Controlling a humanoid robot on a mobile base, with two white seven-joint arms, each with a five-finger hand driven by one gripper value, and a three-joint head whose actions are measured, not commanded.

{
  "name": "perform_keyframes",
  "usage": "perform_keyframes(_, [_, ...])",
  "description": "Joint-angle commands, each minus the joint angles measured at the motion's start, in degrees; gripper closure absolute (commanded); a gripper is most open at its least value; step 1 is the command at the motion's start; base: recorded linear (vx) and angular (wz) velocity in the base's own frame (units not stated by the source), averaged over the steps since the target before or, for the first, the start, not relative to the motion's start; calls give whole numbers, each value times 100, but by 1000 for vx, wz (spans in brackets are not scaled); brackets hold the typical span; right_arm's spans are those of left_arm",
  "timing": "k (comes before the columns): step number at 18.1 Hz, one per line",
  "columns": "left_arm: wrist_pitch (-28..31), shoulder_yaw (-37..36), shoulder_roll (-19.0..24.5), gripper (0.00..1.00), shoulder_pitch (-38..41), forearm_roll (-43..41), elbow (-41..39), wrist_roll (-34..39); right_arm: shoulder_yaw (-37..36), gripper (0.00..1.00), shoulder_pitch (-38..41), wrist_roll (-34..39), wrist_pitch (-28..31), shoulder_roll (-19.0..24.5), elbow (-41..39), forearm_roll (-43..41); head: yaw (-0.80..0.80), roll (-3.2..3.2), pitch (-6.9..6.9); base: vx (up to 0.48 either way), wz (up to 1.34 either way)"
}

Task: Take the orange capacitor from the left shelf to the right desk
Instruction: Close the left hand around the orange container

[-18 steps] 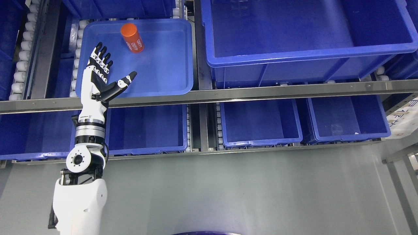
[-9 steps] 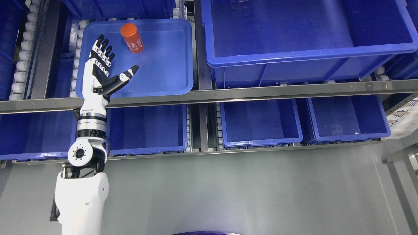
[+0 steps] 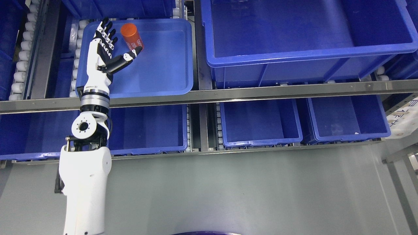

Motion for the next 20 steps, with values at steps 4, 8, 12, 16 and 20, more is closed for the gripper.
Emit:
perform_keyframes(4, [-28, 98, 237, 1, -853, -62, 1979, 5, -97, 0, 17, 1, -3, -100, -100, 18, 0, 0, 0, 0, 0])
perform_keyframes(8, [-11, 63, 220, 1, -1117, -62, 2288, -117, -97, 0, 17, 1, -3, -100, -100, 18, 0, 0, 0, 0, 0])
perform_keyframes(12, [-2, -25, 158, 1, -1241, -71, 2552, -312, -97, 0, 9, 1, -3, -100, -100, 18, 0, 0, 0, 0, 0])
perform_keyframes(16, [-2, -122, 211, 1, -1416, -106, 2833, -303, -97, 0, 17, 1, -3, -100, -100, 18, 0, 0, 0, 0, 0])
perform_keyframes(20, [-10, -113, 220, 1, -1557, -247, 2974, -303, -97, 0, 17, 1, -3, -100, -100, 18, 0, 0, 0, 0, 0])
